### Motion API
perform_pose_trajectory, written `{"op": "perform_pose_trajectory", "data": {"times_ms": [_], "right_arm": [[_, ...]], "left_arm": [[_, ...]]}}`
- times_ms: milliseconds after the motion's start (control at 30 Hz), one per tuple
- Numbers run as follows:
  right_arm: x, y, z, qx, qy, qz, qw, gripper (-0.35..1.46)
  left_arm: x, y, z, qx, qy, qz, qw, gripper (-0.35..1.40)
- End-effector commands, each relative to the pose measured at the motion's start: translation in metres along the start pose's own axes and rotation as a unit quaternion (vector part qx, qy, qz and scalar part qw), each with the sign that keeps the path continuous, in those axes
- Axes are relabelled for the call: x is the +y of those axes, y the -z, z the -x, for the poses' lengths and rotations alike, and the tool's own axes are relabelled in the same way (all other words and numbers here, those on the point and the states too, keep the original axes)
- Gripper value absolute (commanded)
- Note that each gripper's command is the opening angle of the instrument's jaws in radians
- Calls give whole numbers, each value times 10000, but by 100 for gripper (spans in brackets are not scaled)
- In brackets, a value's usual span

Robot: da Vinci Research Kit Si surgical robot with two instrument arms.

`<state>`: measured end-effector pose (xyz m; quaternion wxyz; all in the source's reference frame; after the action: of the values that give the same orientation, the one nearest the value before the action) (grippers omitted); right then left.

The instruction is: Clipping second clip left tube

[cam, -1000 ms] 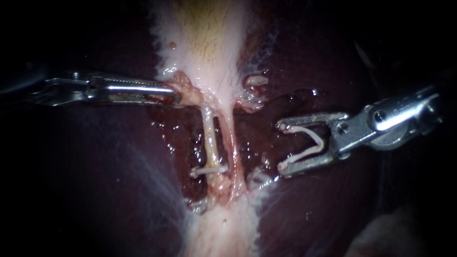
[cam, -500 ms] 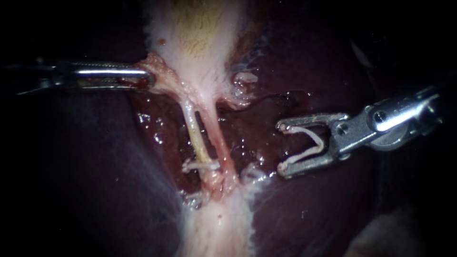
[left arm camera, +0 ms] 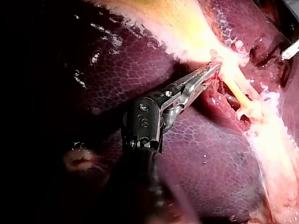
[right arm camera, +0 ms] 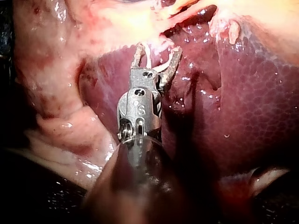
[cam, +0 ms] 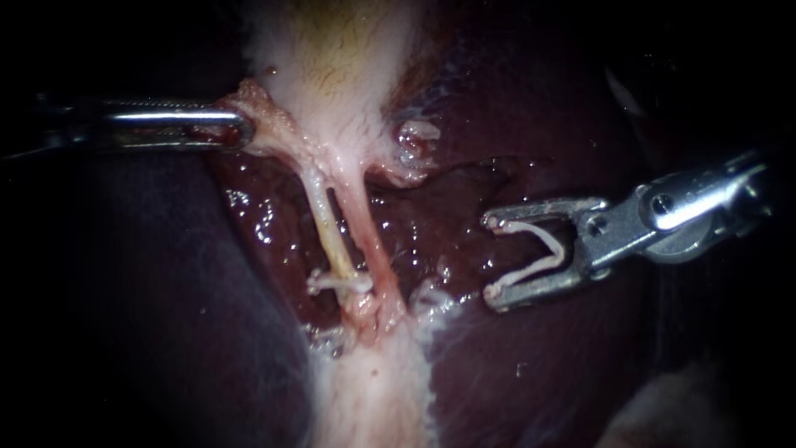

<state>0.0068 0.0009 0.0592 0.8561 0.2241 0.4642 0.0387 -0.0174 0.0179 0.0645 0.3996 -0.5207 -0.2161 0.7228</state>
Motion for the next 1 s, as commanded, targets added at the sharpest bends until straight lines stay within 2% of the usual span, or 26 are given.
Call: {"op": "perform_pose_trajectory", "data": {"times_ms": [33, 400, 1000], "right_arm": [[-1, -3, -2, 4, -101, 5, 9999, 50], [-10, -32, -30, 20, -408, 39, 9992, 49], [-4, -92, -44, 41, -757, -70, 9971, 50]], "left_arm": [[0, -1, 1, -2, -4, -9, 10000, -35], [0, -2, 1, -1, -4, -12, 10000, -35], [2, -3, 1, 2, -4, -21, 10000, -35]]}}
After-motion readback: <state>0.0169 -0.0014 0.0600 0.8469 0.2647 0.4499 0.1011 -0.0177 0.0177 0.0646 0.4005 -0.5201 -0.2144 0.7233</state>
